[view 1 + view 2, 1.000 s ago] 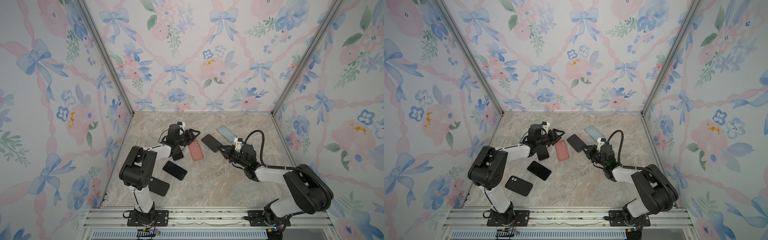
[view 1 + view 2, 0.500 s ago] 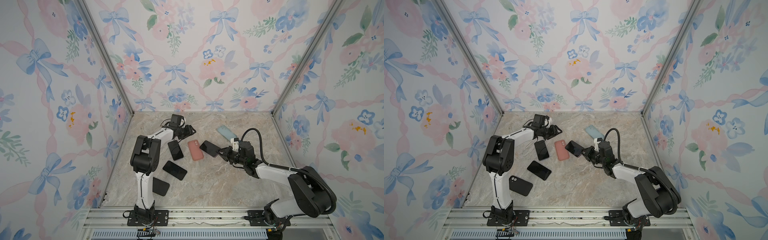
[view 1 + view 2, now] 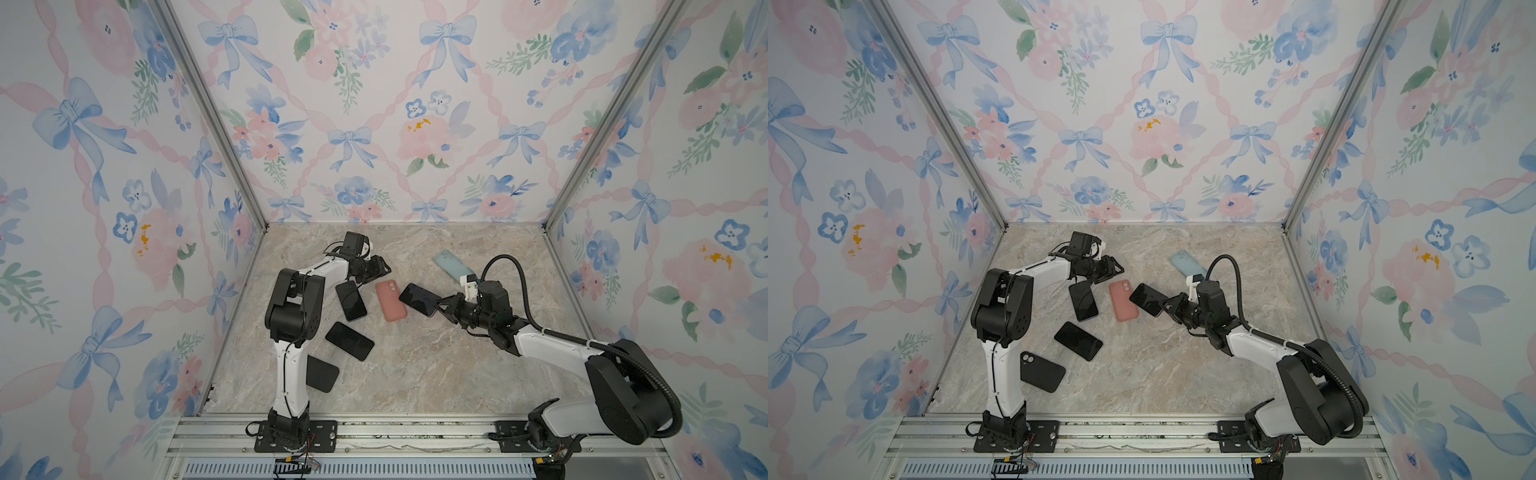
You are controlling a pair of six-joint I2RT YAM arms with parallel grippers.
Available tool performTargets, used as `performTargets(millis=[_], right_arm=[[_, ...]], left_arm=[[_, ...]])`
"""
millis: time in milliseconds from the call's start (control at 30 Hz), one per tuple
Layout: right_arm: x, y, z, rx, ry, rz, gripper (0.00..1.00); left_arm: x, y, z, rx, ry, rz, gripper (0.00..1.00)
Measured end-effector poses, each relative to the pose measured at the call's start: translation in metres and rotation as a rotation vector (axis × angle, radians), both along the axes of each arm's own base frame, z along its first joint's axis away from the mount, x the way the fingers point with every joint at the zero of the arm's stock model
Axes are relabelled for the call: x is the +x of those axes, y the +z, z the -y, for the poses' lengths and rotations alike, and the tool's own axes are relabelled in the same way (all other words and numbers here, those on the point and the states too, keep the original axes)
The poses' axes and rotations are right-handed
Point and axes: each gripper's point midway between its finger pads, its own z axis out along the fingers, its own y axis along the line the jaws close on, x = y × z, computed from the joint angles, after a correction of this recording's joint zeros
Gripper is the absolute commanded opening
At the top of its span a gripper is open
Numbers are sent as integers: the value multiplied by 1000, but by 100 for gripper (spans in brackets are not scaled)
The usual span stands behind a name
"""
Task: Put the phone into the phone case
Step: 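Grasp the pink case with left gripper while right gripper lowers the phone toward it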
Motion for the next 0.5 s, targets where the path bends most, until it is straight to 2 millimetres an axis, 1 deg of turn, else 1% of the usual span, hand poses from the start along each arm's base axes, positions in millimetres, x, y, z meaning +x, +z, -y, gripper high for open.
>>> performTargets(millis=[167, 500], right_arm=[[-3, -4, 1, -15, 6, -11, 1], [-7, -5, 3, -33, 13, -21, 0]], left_arm=[[0, -3, 0, 2, 0, -5, 56], [-6, -9, -1, 4, -10, -21, 56]])
